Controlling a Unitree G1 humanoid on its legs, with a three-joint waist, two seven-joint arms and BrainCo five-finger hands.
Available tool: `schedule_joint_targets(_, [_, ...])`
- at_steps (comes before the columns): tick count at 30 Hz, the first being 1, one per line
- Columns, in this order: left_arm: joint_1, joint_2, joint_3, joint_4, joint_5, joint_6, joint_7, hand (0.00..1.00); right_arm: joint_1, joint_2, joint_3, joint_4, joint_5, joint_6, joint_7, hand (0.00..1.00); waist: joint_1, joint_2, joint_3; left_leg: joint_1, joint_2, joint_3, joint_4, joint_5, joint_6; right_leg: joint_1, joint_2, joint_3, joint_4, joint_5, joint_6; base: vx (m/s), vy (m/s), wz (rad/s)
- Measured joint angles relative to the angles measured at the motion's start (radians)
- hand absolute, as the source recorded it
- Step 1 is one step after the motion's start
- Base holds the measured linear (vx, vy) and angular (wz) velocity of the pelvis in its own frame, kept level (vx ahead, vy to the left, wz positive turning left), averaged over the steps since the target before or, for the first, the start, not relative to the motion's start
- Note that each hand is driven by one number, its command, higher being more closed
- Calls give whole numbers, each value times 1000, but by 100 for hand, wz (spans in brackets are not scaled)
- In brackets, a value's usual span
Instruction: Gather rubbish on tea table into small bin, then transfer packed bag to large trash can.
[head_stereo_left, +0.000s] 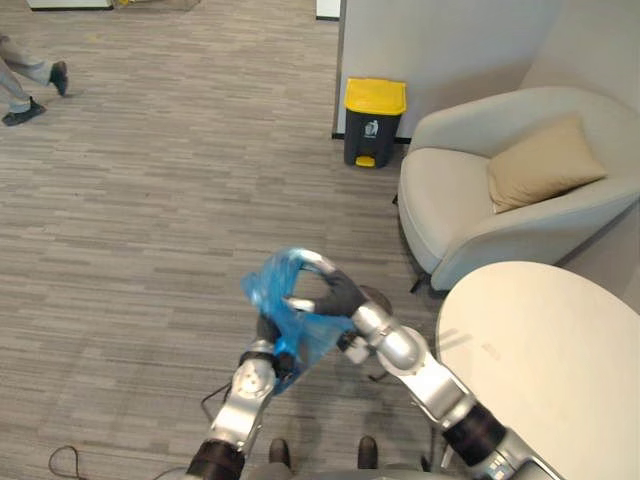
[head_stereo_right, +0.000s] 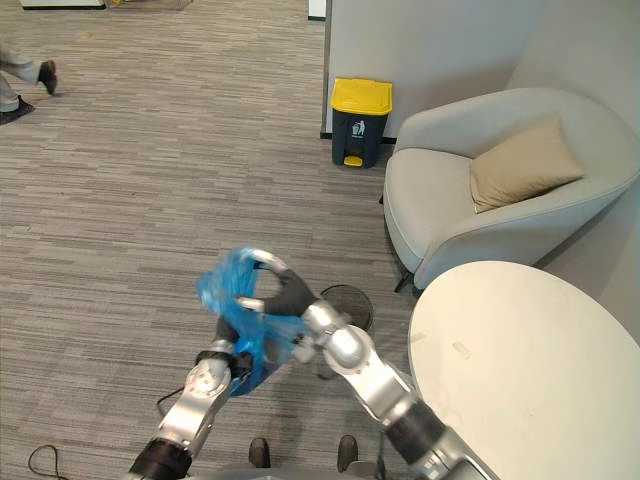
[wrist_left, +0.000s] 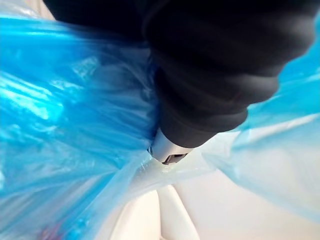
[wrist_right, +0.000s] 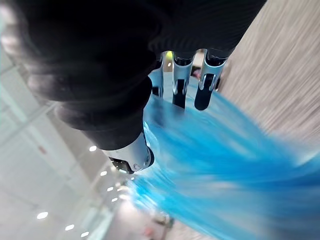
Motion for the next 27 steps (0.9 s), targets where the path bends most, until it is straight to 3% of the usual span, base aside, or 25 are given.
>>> schedule_joint_targets(4, [79,24,113,-1,-7,0,-21,100,219,-65,-226,14,-110,1,-20,0,-5,3,-4,19,-1,6,-7,-1,0,16,0,6,-7,-2,3,7,8,-4])
schedule_joint_targets(6, [125,33,179,-1,-15,0,-34,100,292,-46,-351,99,-116,3,-25,0,-33,9,-8,19,-1,5,-7,-1,-1,16,0,6,-7,-8,10,0,0,0])
schedule_joint_targets(11, [176,43,267,42,-18,0,-90,100,377,2,-523,337,-86,12,-23,0,-53,25,-16,19,-4,-5,-15,-7,-3,15,-10,-6,-13,-18,12,-20,8,6])
schedule_joint_targets(16, [223,47,295,175,-18,7,-159,100,392,18,-613,554,-83,33,-20,0,-55,45,-23,21,-14,-27,-27,-8,-2,14,-15,-10,-13,-24,13,9,5,2])
schedule_joint_targets(21, [249,46,310,242,-16,17,-189,100,404,30,-636,591,-84,41,-40,0,-57,45,-18,-12,-19,-61,0,-10,1,11,-24,-53,3,-40,19,27,0,22])
schedule_joint_targets(25, [246,36,309,236,-16,17,-193,100,403,36,-650,587,-84,41,-72,0,-53,46,17,-116,-27,-121,140,-73,5,-15,-48,-133,88,-99,21,-43,13,59])
schedule_joint_targets(27, [233,27,308,235,-19,17,-190,100,395,36,-651,584,-83,41,-105,0,-52,49,24,-189,-7,-63,202,-107,41,-44,-64,-193,106,-115,27,-36,21,71])
